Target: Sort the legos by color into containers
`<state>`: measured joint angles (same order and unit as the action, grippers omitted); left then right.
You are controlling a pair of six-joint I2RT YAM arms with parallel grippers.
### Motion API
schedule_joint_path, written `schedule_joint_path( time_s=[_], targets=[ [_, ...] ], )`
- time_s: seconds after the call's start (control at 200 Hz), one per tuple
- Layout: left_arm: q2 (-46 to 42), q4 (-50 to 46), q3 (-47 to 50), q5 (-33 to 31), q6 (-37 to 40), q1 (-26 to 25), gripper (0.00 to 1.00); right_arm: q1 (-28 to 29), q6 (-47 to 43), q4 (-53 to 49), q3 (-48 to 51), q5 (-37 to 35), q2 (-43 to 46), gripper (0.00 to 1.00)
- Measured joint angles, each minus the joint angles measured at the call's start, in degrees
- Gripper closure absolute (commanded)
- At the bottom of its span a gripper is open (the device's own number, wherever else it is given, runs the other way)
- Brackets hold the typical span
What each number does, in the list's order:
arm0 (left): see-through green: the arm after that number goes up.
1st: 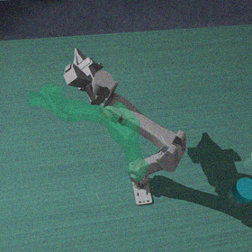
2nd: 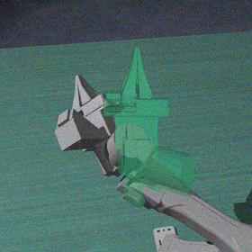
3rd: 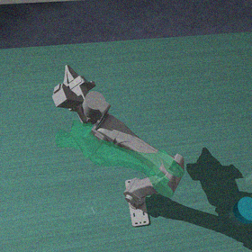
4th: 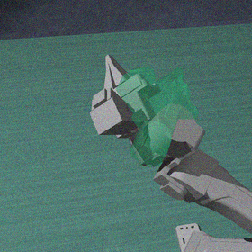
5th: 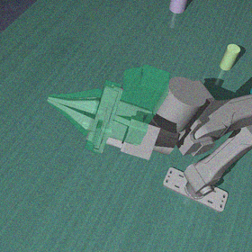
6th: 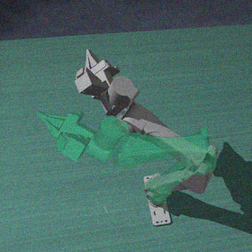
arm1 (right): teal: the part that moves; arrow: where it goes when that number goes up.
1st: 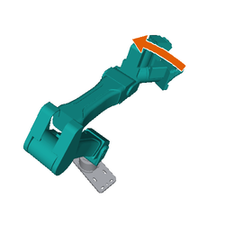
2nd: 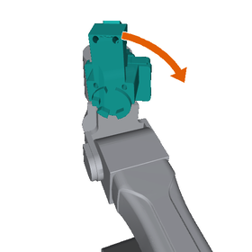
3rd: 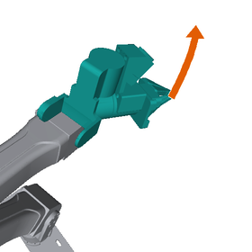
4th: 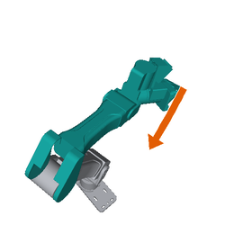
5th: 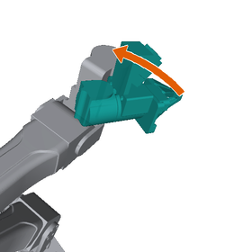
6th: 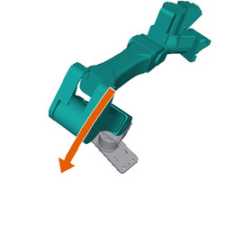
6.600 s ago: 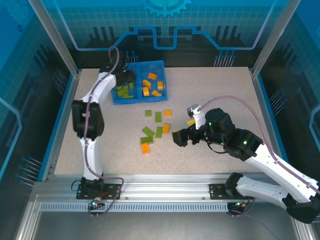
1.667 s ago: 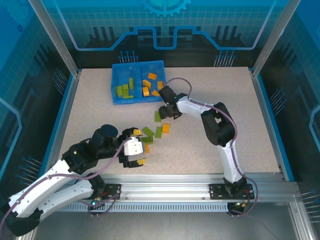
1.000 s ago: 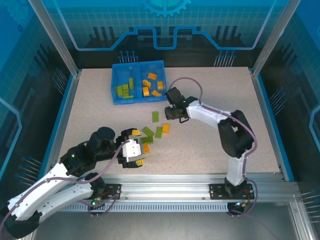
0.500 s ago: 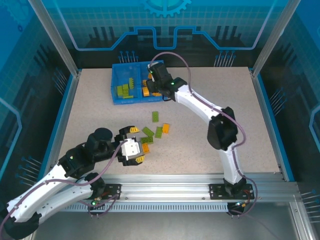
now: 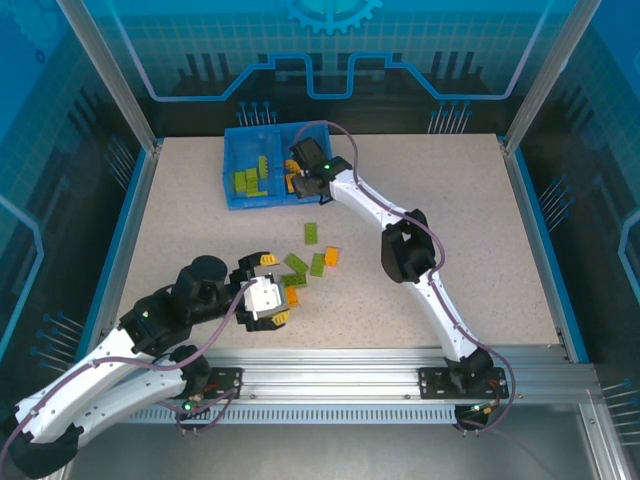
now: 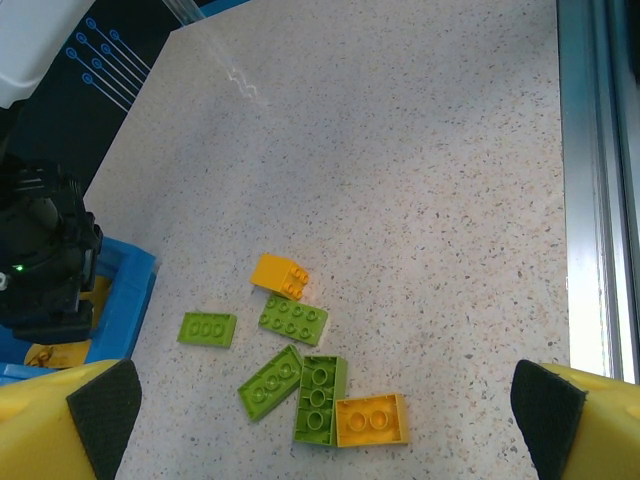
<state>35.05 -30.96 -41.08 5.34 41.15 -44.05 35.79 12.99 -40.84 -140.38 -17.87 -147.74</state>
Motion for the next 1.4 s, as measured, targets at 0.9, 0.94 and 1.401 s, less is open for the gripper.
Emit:
schedule_joint_path(
  time_s=[0.9, 0.94, 1.401],
  targets=[
    [21.8, 6.8, -19.1, -24.7, -45.4, 1.7, 0.01, 0.4, 1.1, 12.2, 58.1, 15.4, 67.8, 0.16],
    [25.5, 6.9, -20.4, -25.8, -49.3, 2.0, 0.01, 0.6, 1.5, 12.7, 61.9, 15.6, 71.6, 0.13],
    [72.1, 3.7, -38.5, -23.7, -76.8, 10.3, 0.14, 1.0, 9.8, 11.5, 88.8, 14.7, 100.0, 0.0]
  ],
)
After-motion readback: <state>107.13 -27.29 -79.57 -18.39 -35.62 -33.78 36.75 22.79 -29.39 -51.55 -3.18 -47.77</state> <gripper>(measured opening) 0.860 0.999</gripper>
